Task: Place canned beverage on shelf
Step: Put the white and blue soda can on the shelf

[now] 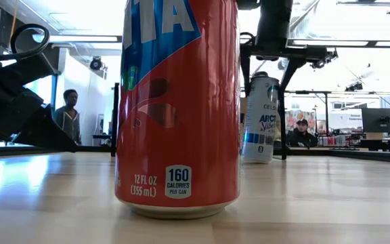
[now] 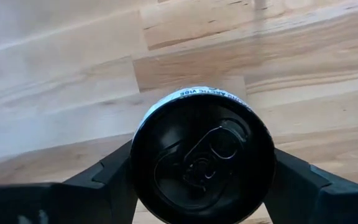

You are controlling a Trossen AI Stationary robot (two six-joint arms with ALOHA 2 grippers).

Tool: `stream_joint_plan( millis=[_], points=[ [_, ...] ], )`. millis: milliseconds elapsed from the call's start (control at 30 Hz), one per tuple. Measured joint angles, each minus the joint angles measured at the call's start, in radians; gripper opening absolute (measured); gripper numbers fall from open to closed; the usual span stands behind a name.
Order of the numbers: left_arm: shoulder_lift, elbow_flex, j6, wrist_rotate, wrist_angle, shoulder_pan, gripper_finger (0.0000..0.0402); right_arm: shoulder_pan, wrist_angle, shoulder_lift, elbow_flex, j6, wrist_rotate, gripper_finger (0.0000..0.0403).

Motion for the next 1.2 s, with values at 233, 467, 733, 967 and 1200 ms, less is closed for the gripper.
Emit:
stream_joint_plan(
  millis=[233, 467, 733, 967, 1200],
  points=[
    [0.0, 0.0, 0.001, 0.0, 0.002, 0.0, 0.04, -0.005, -0.091, 0.002, 0.043, -0.034, -0.008, 0.0258],
    [0.0, 0.0, 0.002, 0.0, 0.003, 0.0, 0.04, -0.005, -0.098, 0.004, 0.049, -0.044, -0.006, 0.0258],
    [0.0, 0.0, 0.002, 0.0, 0.003, 0.0, 0.04, -0.002, -0.095, 0.006, 0.049, -0.052, -0.017, 0.026],
    [0.0, 0.0, 0.002, 0.0, 0.003, 0.0, 0.04, -0.002, -0.095, 0.012, 0.049, -0.058, -0.017, 0.0274],
    [0.0, 0.0, 0.0, -0.001, 0.004, 0.0, 0.04, -0.003, -0.094, 0.049, 0.049, -0.089, -0.012, 0.0287]
  ],
)
